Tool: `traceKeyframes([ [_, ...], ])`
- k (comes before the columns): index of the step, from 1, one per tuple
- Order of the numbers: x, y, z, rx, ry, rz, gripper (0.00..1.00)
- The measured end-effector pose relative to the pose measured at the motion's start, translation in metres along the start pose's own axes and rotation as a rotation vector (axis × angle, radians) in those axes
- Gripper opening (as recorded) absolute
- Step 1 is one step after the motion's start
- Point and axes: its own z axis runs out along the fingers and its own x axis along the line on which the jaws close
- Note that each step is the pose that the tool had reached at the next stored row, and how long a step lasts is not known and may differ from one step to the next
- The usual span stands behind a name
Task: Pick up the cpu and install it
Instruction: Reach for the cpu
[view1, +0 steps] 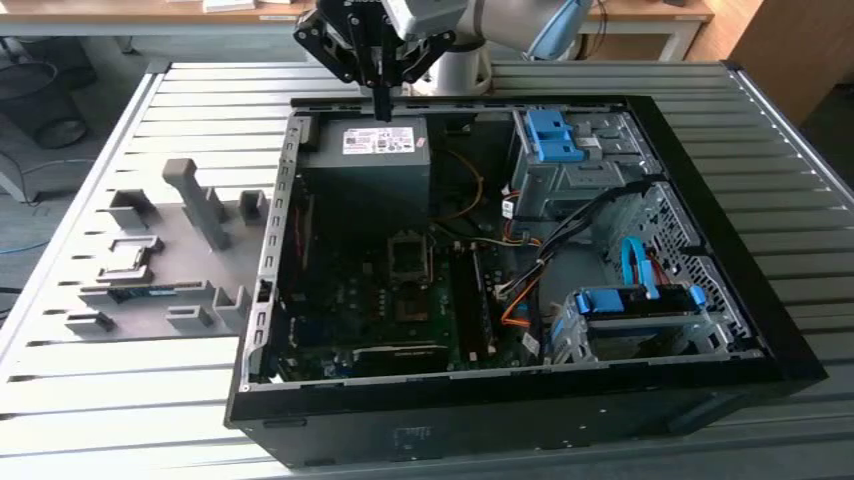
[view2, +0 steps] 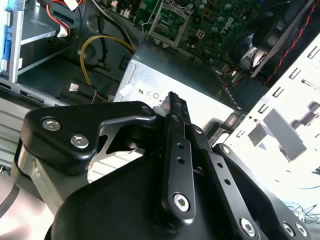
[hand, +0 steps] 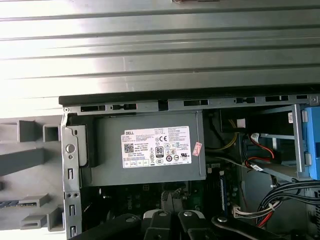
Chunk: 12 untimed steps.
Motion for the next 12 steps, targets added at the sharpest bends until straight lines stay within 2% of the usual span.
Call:
traceKeyframes([
  [7,0.016,-0.0012,-0.0004,-0.0001,-0.0006,0.0,0.1],
  [12,0.0245,-0.0018,-0.0006,-0.0002,-0.0007,0.0,0.1],
])
